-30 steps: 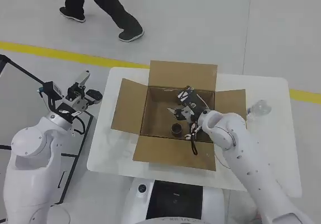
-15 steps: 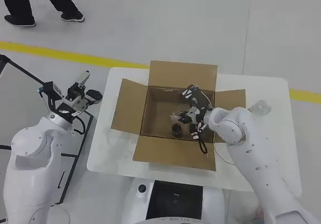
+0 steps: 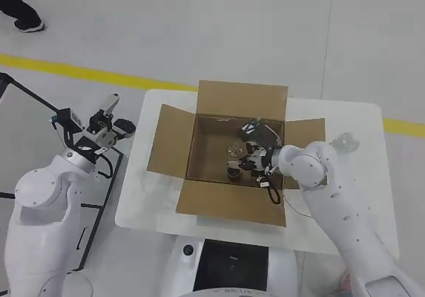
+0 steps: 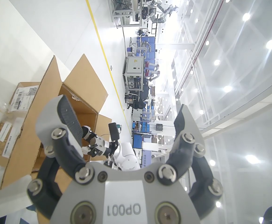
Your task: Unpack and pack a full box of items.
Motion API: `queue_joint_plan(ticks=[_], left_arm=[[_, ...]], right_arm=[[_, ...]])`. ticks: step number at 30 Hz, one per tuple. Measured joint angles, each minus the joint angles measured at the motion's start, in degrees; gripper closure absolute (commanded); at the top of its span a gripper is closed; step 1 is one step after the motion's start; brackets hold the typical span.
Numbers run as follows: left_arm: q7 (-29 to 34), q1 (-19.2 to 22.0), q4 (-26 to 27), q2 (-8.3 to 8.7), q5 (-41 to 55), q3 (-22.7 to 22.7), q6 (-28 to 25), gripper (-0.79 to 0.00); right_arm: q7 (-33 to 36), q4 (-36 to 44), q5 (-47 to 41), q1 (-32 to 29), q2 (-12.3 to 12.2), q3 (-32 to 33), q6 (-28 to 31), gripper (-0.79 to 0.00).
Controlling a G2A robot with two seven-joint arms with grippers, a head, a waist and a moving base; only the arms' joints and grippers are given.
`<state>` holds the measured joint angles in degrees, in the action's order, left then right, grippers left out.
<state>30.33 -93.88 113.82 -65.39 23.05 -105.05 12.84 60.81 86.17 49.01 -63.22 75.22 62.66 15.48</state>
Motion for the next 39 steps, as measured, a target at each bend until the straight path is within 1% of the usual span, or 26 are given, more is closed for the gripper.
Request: queue_joint_plan(ticks=[2,4,7,14,18,26,32,39], left_arm=[[0.0,0.0,0.0,0.0,0.0,0.0,0.0,-0.785],[0.0,0.0,0.0,0.0,0.0,0.0,0.0,-0.785],[0.0,0.0,0.0,0.0,0.0,0.0,0.0,-0.785],[0.0,0.0,0.0,0.0,0.0,0.0,0.0,-0.785],[0.0,0.0,0.0,0.0,0.0,0.0,0.0,-0.785],[0.0,0.0,0.0,0.0,0.0,0.0,0.0,-0.785],[0.0,0.0,0.0,0.0,0.0,0.0,0.0,-0.785],[0.0,0.0,0.0,0.0,0.0,0.0,0.0,-0.785]], right_arm=[[2.7,-2.5,-0.3,1.8,0.1,-0.4,-4.0,-0.32],[4.8,-4.3,-2.7,3.2,0.2,-0.4,-5.2,-0.323],[6.8,-6.5,-5.0,4.8,0.3,-0.9,-5.5,-0.302],[8.8,-10.8,-8.4,7.9,0.8,-3.5,-4.1,-0.314],[8.8,-13.0,-8.8,9.3,1.0,-5.1,-4.0,-0.339],[8.4,-17.1,-8.7,11.8,2.0,-9.3,-4.4,-0.299],[7.1,-20.0,-6.5,13.6,2.7,-12.4,-6.1,-0.292],[5.0,-22.8,-6.4,14.9,3.5,-14.7,-6.5,-0.28]])
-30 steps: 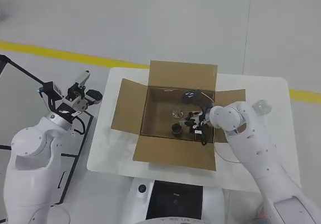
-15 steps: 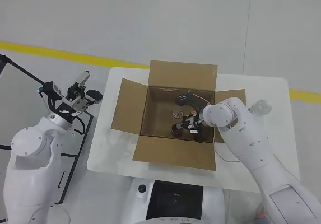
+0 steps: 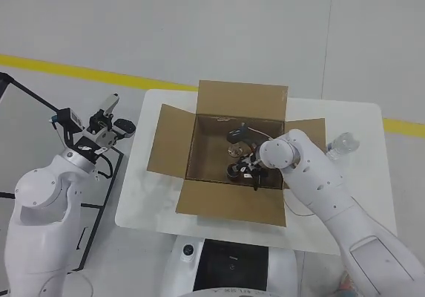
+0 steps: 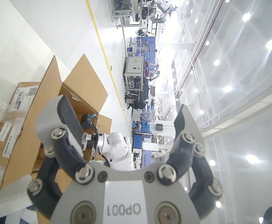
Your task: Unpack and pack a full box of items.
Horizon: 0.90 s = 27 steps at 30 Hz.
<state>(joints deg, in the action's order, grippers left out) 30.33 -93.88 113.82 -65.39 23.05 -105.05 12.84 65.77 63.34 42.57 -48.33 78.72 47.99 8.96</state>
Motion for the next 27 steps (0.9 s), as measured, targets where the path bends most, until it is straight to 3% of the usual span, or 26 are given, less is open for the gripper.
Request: queue_joint_plan(ticks=[9,10,11,20,24,27], left_arm=[[0.0,0.0,0.0,0.0,0.0,0.0,0.0,-0.785],[0.0,0.0,0.0,0.0,0.0,0.0,0.0,-0.785],[0.0,0.0,0.0,0.0,0.0,0.0,0.0,-0.785],[0.0,0.0,0.0,0.0,0.0,0.0,0.0,-0.785],[0.0,0.0,0.0,0.0,0.0,0.0,0.0,-0.785],[0.0,0.0,0.0,0.0,0.0,0.0,0.0,-0.785]], right_arm=[[-3.1,-5.7,1.0,2.7,1.8,-4.0,-1.3,-0.246],[-3.3,-6.1,1.0,2.9,2.0,-4.3,-1.2,-0.166],[-3.7,-6.7,1.0,3.2,2.2,-4.7,-1.0,0.0],[-4.6,-5.7,-0.2,3.1,2.1,-4.1,1.6,0.0],[-4.7,0.8,-0.4,0.6,0.4,-0.5,3.3,0.0],[-5.0,10.8,1.8,-4.1,-1.8,4.3,4.0,0.0]])
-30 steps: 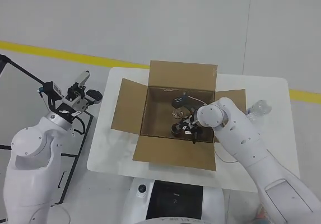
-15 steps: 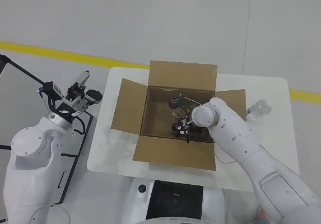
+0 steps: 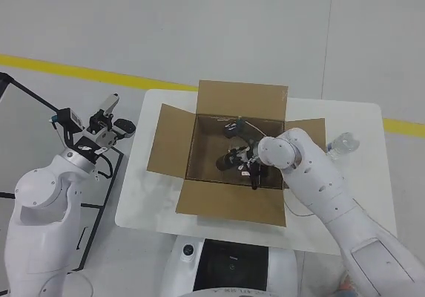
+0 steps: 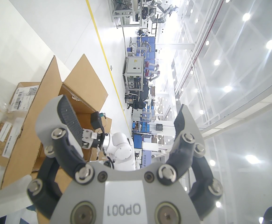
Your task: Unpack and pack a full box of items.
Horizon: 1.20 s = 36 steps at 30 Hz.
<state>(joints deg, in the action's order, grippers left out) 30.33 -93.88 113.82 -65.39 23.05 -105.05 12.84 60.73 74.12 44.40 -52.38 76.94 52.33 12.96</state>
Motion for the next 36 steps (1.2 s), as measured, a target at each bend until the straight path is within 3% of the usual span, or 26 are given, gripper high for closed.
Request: queue_joint_plan(ticks=[4,8,11,24,29,32,36], left_arm=[[0.0,0.0,0.0,0.0,0.0,0.0,0.0,-0.785],[0.0,0.0,0.0,0.0,0.0,0.0,0.0,-0.785],[0.0,0.0,0.0,0.0,0.0,0.0,0.0,-0.785],[0.0,0.0,0.0,0.0,0.0,0.0,0.0,-0.785],[0.0,0.0,0.0,0.0,0.0,0.0,0.0,-0.785],[0.0,0.0,0.0,0.0,0.0,0.0,0.0,-0.785],[0.0,0.0,0.0,0.0,0.0,0.0,0.0,-0.785]], right_arm=[[1.8,20.2,4.5,-10.7,-3.4,9.7,-2.6,0.0],[0.3,42.2,7.5,-25.4,-6.1,23.2,-5.4,0.0],[-3.0,50.1,7.7,-32.9,-6.5,30.0,-5.9,0.0],[-3.0,51.9,10.5,-32.3,-6.9,31.0,-6.1,0.0],[0.5,61.0,9.3,-40.7,-7.8,44.3,-7.3,0.0],[1.6,60.6,7.8,-46.1,-8.1,53.2,-6.2,0.0],[3.8,60.5,4.5,-54.9,-7.8,65.7,-10.2,0.0]])
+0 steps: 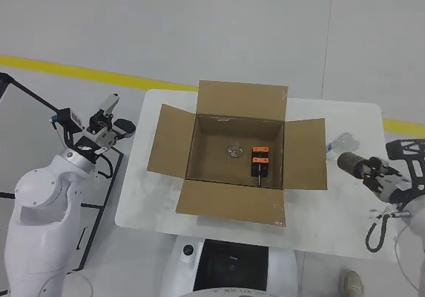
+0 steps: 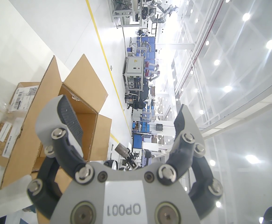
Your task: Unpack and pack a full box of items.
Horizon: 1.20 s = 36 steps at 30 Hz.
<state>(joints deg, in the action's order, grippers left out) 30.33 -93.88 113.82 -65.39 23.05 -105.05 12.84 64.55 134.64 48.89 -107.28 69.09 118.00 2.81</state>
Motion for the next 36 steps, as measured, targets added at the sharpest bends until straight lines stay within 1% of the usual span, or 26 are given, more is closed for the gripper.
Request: queue_joint_plan(ticks=[2,3,12,13,15,17,21,23,27,34,36], left_arm=[[0.0,0.0,0.0,0.0,0.0,0.0,0.0,-0.785],[0.0,0.0,0.0,0.0,0.0,0.0,0.0,-0.785],[0.0,0.0,0.0,0.0,0.0,0.0,0.0,-0.785],[0.0,0.0,0.0,0.0,0.0,0.0,0.0,-0.785],[0.0,0.0,0.0,0.0,0.0,0.0,0.0,-0.785],[0.0,0.0,0.0,0.0,0.0,0.0,0.0,-0.785],[0.0,0.0,0.0,0.0,0.0,0.0,0.0,-0.785],[0.0,0.0,0.0,0.0,0.0,0.0,0.0,-0.785],[0.0,0.0,0.0,0.0,0.0,0.0,0.0,-0.785],[0.0,0.0,0.0,0.0,0.0,0.0,0.0,-0.785],[0.0,0.0,0.0,0.0,0.0,0.0,0.0,-0.785]], right_arm=[[-0.6,0.0,2.1,-2.9,0.2,4.1,-3.7,0.0],[-1.4,0.0,3.4,-3.3,0.3,4.5,-4.5,0.0],[-1.8,-0.1,4.1,-3.1,0.3,4.2,-4.5,0.0],[-2.2,-0.2,4.5,-3.3,0.3,3.6,-4.5,0.0],[-2.5,-1.7,7.0,-3.3,0.2,0.2,-4.6,0.0],[-0.7,-4.9,8.3,-1.5,0.2,-4.0,-6.1,0.0],[3.2,-14.2,11.6,7.6,-0.1,-12.5,-11.3,0.0],[3.1,-18.4,14.3,11.9,0.0,-16.3,-13.8,0.0],[2.3,-23.7,18.6,17.1,0.1,-20.8,-17.4,0.0],[3.1,-23.3,18.6,17.4,0.0,-20.4,-16.7,0.0],[1.9,-25.9,19.3,17.3,0.0,-20.8,-16.3,0.0]])
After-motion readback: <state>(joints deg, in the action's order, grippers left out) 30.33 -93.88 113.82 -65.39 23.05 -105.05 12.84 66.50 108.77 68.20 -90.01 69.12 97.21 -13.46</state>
